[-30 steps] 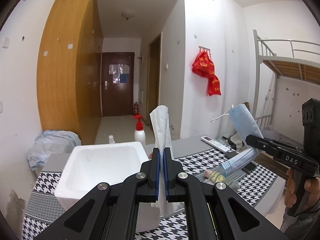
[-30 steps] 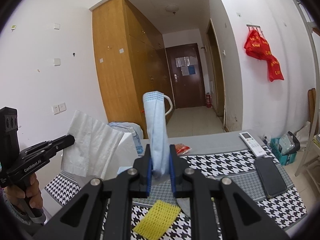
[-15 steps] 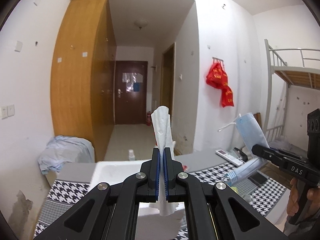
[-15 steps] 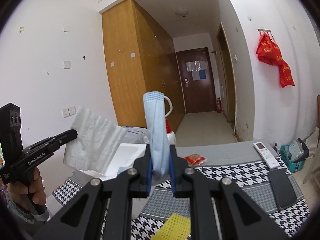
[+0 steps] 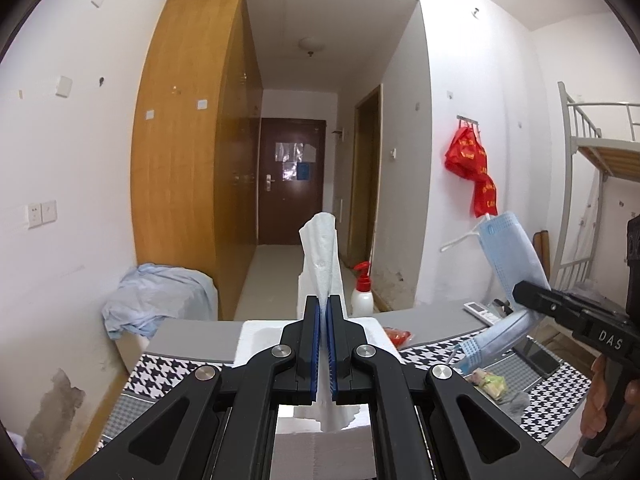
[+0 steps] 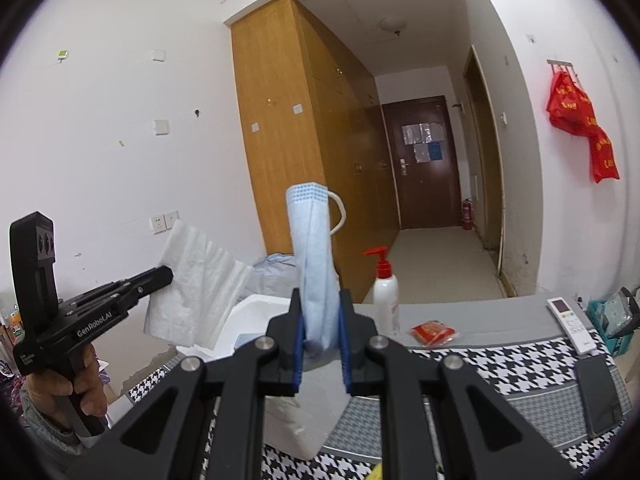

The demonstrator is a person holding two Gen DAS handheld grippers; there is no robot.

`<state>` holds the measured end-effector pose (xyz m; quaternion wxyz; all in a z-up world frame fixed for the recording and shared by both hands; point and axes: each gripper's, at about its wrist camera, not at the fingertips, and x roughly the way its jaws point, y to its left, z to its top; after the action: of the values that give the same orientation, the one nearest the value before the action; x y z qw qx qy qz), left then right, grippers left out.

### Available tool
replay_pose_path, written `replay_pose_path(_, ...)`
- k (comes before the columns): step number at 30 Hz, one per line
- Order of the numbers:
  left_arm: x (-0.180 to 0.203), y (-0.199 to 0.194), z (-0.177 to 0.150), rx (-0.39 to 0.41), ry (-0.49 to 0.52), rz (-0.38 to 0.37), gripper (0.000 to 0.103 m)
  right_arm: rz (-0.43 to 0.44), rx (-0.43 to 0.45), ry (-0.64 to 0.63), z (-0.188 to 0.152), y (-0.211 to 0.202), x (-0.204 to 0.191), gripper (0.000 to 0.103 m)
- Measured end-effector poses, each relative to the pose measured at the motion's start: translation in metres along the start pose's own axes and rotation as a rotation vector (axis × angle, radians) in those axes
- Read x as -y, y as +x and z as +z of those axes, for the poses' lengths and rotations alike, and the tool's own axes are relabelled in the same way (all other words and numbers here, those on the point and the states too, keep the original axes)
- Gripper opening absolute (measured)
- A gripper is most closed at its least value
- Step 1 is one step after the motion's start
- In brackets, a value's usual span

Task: Organize soft objects
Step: 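Carry the tissue with the left gripper over the foam box and release it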

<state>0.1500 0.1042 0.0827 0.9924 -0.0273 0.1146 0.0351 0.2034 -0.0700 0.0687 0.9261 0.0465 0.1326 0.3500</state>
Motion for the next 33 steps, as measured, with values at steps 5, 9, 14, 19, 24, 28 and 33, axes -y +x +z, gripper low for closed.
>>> replay_pose_path(5,-0.005,0.010,-0.004,-0.029,-0.007,-0.008,0.004,0.016,0.012,-0.009,0.004,0.004,-0.007,0.018)
replay_pose_path(9,-0.010,0.023,-0.009,-0.057,-0.015,-0.013,0.004,0.018,0.002,-0.008,0.004,0.012,-0.009,0.018)
replay_pose_path(14,-0.014,0.040,-0.017,-0.106,-0.014,-0.020,0.004,0.008,-0.014,-0.011,0.003,0.021,-0.008,0.018)
replay_pose_path(19,-0.015,0.053,-0.025,-0.146,-0.013,-0.019,0.004,0.003,-0.034,-0.011,0.003,0.030,-0.009,0.018)
replay_pose_path(24,-0.017,0.067,-0.030,-0.185,-0.011,-0.021,0.004,-0.009,-0.053,-0.005,0.000,0.039,-0.007,0.018)
replay_pose_path(28,-0.020,0.075,-0.033,-0.211,-0.011,-0.020,0.042,-0.014,-0.067,-0.001,-0.001,0.045,-0.007,0.018)
replay_pose_path(33,-0.027,0.069,-0.031,-0.178,-0.025,-0.029,0.083,-0.021,-0.076,-0.001,0.001,0.051,-0.010,0.018)
